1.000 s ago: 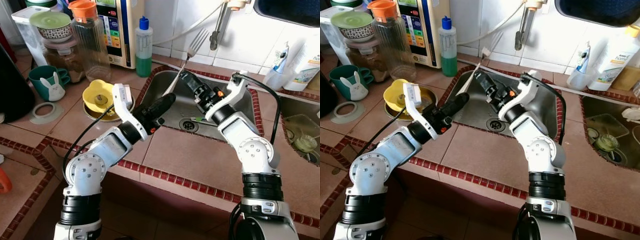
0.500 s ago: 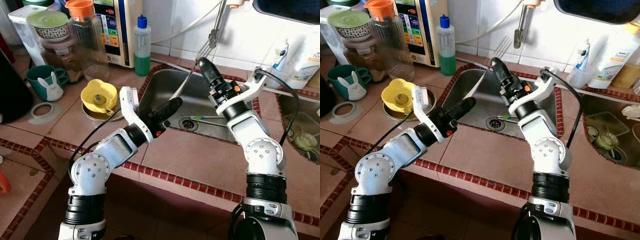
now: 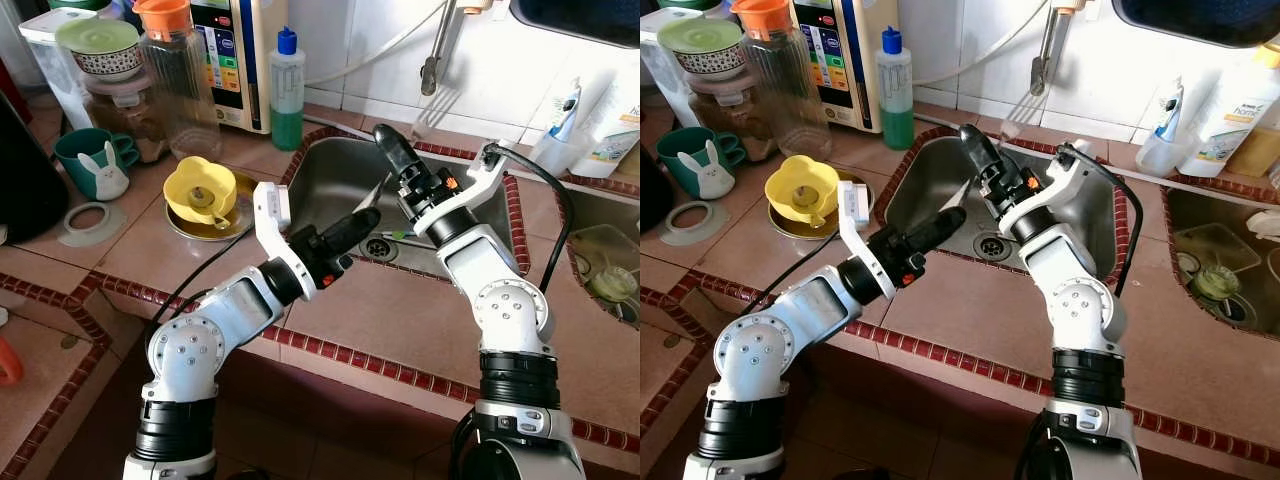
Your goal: Kitchen organization
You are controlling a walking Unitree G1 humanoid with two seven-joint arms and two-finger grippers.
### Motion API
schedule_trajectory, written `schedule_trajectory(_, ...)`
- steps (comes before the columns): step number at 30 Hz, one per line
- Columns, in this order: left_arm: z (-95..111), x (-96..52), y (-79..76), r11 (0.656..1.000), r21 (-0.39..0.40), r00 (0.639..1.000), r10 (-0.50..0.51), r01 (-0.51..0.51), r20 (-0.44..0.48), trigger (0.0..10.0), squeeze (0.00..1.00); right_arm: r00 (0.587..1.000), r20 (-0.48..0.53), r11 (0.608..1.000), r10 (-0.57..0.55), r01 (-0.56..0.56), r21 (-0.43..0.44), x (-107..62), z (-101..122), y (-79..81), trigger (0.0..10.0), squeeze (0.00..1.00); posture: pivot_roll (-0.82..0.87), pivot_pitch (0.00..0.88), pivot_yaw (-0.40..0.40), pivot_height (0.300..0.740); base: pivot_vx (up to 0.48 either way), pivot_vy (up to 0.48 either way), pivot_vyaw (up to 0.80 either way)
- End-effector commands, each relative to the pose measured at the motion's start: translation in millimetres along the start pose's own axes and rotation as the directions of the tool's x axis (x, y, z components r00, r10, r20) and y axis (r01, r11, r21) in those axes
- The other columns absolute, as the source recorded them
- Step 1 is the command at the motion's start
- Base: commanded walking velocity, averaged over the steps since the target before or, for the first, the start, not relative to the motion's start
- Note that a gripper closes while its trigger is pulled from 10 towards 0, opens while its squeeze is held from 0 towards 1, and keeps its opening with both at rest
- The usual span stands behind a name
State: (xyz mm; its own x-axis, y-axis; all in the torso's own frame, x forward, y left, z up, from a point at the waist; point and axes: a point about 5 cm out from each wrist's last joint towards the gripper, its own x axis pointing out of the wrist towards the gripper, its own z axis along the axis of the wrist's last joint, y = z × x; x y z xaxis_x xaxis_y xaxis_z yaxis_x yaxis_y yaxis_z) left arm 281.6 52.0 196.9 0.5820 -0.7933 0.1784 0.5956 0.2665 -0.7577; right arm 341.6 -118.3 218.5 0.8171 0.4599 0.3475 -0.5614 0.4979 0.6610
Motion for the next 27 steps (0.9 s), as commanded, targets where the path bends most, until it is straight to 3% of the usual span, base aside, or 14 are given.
schedule_trajectory(1, 0.4, 0.5, -6.2, 1.0, 0.016, 1.0, -0.014, 0.014, -0.003, 0.0, 0.0, 1.0, 0.005, 1.0, 0.019, -0.019, -0.002, 0.9, 2.7, 3.1, 0.0, 0.0, 0.08, 0.095, -0.02, 0.74, 0.0, 0.0, 0.0)
schedule_trajectory(15, 10.0, -1.3, 0.1, 1.0, 0.013, 1.0, 0.017, -0.017, 0.024, 0.2, 0.0, 1.0, 0.002, 1.0, 0.001, -0.001, 0.001, -6.8, 3.7, -1.0, 0.0, 0.0, 0.08, 0.099, -0.017, 0.74, 0.0, 0.0, 0.0)
schedule_trajectory(27, 4.7, -0.7, -2.7, 1.0, -0.001, 1.0, 0.007, -0.007, 0.005, 0.7, 0.0, 0.998, -0.055, 0.999, 0.027, -0.025, 0.032, -12.3, -4.9, 0.5, 0.0, 0.0, 0.08, 0.101, -0.015, 0.74, 0.0, 0.0, 0.0)
